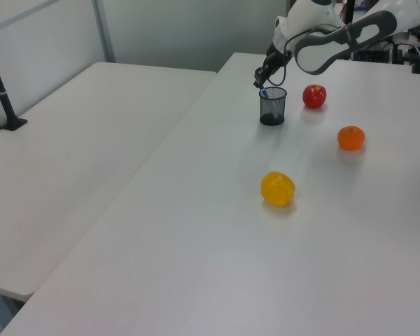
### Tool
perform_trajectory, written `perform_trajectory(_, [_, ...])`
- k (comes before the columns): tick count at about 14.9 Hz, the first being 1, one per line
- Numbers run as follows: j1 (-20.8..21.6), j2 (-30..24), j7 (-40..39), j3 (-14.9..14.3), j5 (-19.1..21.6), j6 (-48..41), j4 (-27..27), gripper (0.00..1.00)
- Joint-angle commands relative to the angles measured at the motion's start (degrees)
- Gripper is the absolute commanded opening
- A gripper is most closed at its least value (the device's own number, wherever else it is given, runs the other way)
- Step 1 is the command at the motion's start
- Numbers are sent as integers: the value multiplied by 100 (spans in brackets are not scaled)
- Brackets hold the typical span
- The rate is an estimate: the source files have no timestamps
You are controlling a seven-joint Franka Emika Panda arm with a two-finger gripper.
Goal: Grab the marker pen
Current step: 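Lift the marker straight up out of the pen cup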
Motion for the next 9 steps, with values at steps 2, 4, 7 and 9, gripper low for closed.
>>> perform_trajectory(2, [36, -339, 82, 8, 73, 97, -71, 4])
perform_trajectory(4, [36, -497, 82, 8, 73, 105, -71, 4])
perform_trajectory(7, [45, -752, 73, 8, 65, 114, -71, 4])
perform_trajectory(9, [45, -867, 73, 17, 65, 105, -71, 5])
